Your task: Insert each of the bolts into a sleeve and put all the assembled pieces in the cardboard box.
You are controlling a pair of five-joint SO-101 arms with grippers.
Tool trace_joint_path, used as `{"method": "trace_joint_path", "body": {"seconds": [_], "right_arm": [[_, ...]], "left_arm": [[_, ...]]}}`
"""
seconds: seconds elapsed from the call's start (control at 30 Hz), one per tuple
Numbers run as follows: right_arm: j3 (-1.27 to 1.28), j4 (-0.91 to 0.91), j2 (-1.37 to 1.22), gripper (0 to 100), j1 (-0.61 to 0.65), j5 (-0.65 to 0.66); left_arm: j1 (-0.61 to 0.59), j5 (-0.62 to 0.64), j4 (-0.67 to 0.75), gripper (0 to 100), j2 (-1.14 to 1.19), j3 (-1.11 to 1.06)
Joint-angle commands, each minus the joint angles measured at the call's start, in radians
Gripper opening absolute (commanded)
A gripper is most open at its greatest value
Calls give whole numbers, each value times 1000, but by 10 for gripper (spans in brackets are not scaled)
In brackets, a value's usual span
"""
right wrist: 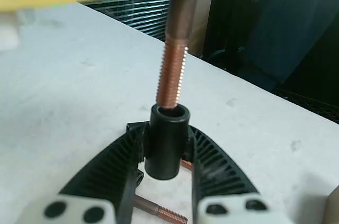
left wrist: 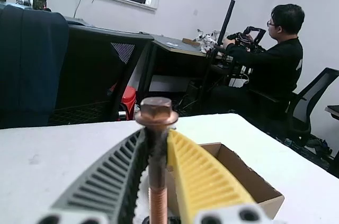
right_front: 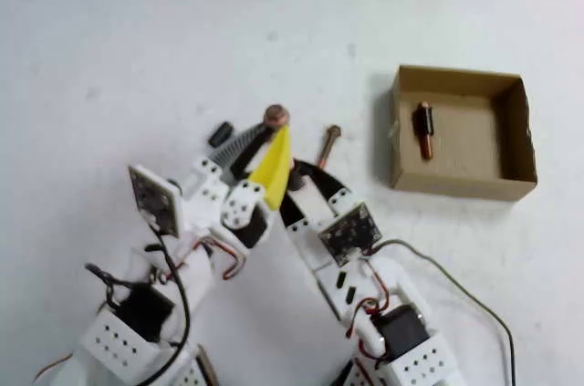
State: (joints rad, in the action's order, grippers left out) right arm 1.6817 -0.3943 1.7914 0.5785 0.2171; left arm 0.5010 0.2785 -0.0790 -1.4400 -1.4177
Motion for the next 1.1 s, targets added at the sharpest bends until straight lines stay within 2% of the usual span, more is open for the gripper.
{"method": "trace_joint_path", "body": {"seconds": [0.0, 0.23, 0.53, 0.83, 1.07], "right_arm": [[8, 21, 10, 16, 10, -2], [8, 21, 10, 16, 12, 0], [8, 19, 10, 16, 15, 2], [8, 19, 10, 16, 12, 2], [8, 19, 10, 16, 12, 2]], "left_arm": [[12, 11, 41, 24, -54, 9], [16, 11, 43, 24, -68, -14], [10, 5, 210, 24, -65, -109], [8, 5, 199, 24, -65, -112], [-10, 5, 132, 24, -67, -112]]}}
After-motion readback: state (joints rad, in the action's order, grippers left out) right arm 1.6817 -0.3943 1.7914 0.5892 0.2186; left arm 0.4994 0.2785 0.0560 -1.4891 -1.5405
